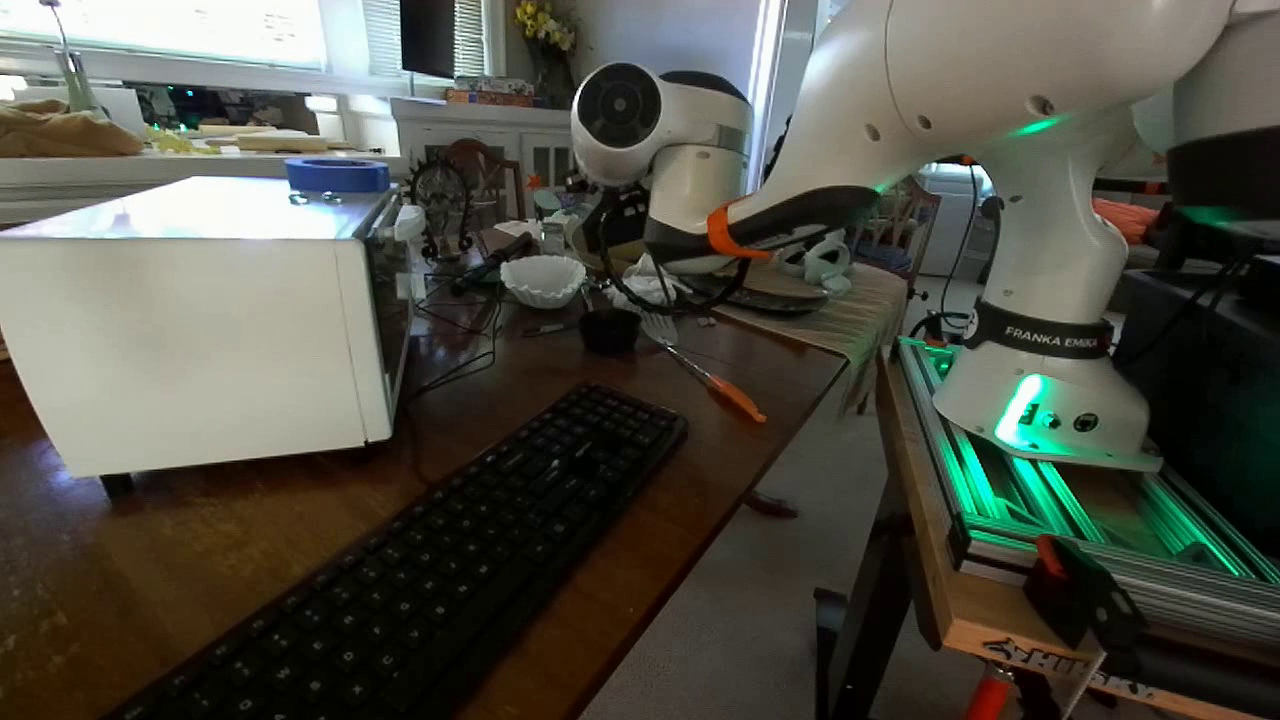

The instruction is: Use the silver spoon to remove some contents from the black tray and place them in the black bowl.

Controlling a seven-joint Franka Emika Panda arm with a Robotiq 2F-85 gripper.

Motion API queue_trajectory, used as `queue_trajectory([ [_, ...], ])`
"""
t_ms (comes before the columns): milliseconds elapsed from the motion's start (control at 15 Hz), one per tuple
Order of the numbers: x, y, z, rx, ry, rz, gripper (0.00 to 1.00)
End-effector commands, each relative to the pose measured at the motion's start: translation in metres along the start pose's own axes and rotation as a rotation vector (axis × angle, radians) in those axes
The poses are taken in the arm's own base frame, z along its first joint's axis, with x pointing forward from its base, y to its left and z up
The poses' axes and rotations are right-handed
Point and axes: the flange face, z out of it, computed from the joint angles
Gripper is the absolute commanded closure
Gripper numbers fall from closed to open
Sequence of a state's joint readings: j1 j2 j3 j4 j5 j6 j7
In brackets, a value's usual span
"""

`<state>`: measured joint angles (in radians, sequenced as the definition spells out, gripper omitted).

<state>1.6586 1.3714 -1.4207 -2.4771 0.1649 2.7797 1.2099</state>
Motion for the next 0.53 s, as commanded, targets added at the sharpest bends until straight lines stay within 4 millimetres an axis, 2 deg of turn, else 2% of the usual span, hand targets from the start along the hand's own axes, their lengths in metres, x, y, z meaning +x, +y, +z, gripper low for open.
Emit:
queue_trajectory([
  [0, -0.001, 0.033, 0.013, 0.055, -0.128, 0.118, 0.98],
  [200, 0.001, 0.061, 0.018, 0.091, -0.193, 0.209, 0.98],
  [467, -0.001, 0.082, 0.015, 0.190, -0.254, 0.287, 0.98],
])
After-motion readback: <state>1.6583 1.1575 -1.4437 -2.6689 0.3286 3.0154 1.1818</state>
